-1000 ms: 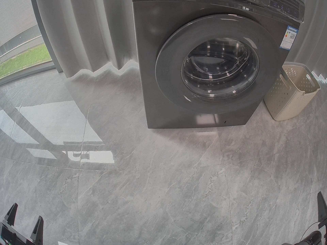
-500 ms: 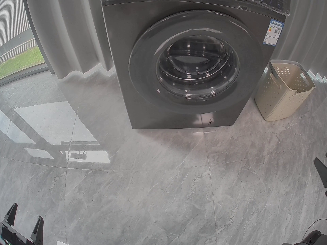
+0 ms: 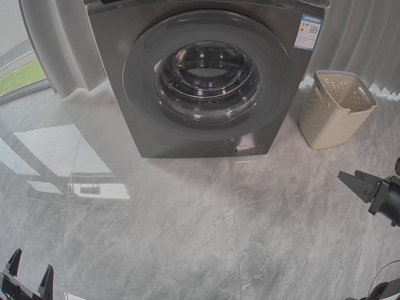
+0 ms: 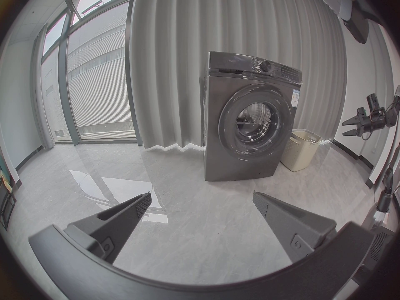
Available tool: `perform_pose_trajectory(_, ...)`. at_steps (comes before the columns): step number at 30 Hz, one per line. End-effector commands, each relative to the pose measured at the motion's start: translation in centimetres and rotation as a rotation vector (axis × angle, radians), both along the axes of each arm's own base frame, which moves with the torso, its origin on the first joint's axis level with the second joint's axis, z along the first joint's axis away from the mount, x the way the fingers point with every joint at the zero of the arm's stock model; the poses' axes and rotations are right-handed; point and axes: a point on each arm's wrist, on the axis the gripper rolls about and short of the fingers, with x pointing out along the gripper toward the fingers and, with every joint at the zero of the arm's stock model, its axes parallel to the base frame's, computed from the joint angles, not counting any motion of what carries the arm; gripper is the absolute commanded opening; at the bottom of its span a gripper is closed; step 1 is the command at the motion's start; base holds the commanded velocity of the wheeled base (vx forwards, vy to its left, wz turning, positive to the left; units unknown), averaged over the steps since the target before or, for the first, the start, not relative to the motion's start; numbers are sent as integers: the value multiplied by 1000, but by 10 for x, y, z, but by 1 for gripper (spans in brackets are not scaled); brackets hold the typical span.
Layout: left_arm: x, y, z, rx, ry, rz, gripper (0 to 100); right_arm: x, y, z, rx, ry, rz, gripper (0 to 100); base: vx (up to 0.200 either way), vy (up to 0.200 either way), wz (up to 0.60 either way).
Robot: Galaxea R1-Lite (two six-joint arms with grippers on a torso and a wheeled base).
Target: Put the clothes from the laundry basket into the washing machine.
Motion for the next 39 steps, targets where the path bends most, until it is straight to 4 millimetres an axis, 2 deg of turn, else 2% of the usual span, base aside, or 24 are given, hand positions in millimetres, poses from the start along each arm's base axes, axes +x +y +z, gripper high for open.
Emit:
perform_pose_trajectory(1,0,0,-5,-4,6,-4,100,23,17,4,-13,40,45,100,0,0,0)
perform_pose_trajectory(5,1,0,-5,-4,7,-5,100,41,29,10,16,67,56,100,200,0,0)
perform_pose_trajectory(9,1,0,-5,-13,7,-8,100,50,38,19,52,32,75,100,200,0,0)
perform_pose_trajectory(19,1,0,-5,-16,7,-10,100,74,56,12,45,41,98,100,200,0,0)
perform_pose_trajectory(20,1,0,-5,-16,7,-8,100,78,61,7,41,51,108,100,0,0,0)
perform_pose_trajectory(26,1,0,-5,-14,7,-11,100,89,70,10,60,10,118,100,33,0,0)
perform_pose_trajectory(30,1,0,-5,-14,7,-13,100,90,75,7,54,21,133,100,200,0,0)
perform_pose_trajectory(39,1,0,-5,-21,7,-13,100,91,78,13,66,2,142,100,200,0,0)
